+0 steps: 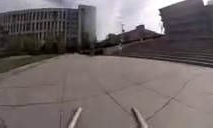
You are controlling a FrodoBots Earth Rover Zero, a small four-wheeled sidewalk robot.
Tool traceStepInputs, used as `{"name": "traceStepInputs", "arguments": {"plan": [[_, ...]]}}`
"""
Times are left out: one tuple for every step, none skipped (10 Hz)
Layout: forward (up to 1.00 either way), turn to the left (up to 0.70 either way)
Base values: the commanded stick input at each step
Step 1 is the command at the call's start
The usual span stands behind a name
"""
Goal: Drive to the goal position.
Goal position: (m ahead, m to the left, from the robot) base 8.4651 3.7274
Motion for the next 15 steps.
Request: {"name": "traceStepInputs", "arguments": {"plan": [[1.0, 0.0], [1.0, 0.0], [1.0, 0.0], [1.0, 0.0], [1.0, 0.0], [1.0, 0.0], [1.0, 0.0], [1.0, 0.0], [0.93, 0.0], [0.53, 0.0], [0.13, 0.0], [0.97, 0.0], [1.0, 0.0], [1.0, 0.0], [1.0, 0.0]]}}
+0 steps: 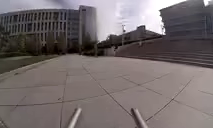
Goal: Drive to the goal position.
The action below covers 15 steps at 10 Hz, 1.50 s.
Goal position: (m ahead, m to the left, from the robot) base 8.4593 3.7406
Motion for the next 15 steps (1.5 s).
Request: {"name": "traceStepInputs", "arguments": {"plan": [[1.0, 0.0], [1.0, 0.0], [1.0, 0.0], [1.0, 0.0], [1.0, 0.0], [0.51, 0.0], [0.0, 0.0], [0.08, 0.0], [1.0, 0.0], [1.0, 0.0], [1.0, 0.0], [1.0, 0.0], [1.0, 0.0], [0.31, 0.0], [1.0, 0.0]]}}
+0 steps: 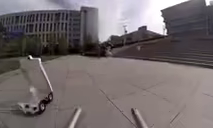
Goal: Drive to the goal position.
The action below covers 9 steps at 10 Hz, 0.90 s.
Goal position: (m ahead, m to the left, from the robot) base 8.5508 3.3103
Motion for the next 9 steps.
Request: {"name": "traceStepInputs", "arguments": {"plan": [[1.0, 0.0], [1.0, 0.0], [1.0, 0.0], [1.0, 0.0], [1.0, 0.0], [1.0, 0.0], [1.0, 0.0], [1.0, 0.0], [1.0, 0.0]]}}
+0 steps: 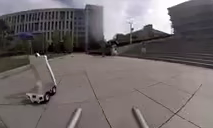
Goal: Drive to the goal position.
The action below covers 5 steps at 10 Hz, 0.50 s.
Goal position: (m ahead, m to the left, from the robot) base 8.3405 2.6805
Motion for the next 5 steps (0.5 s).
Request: {"name": "traceStepInputs", "arguments": {"plan": [[1.0, 0.0], [1.0, 0.0], [1.0, 0.0], [1.0, 0.0], [1.0, 0.0]]}}
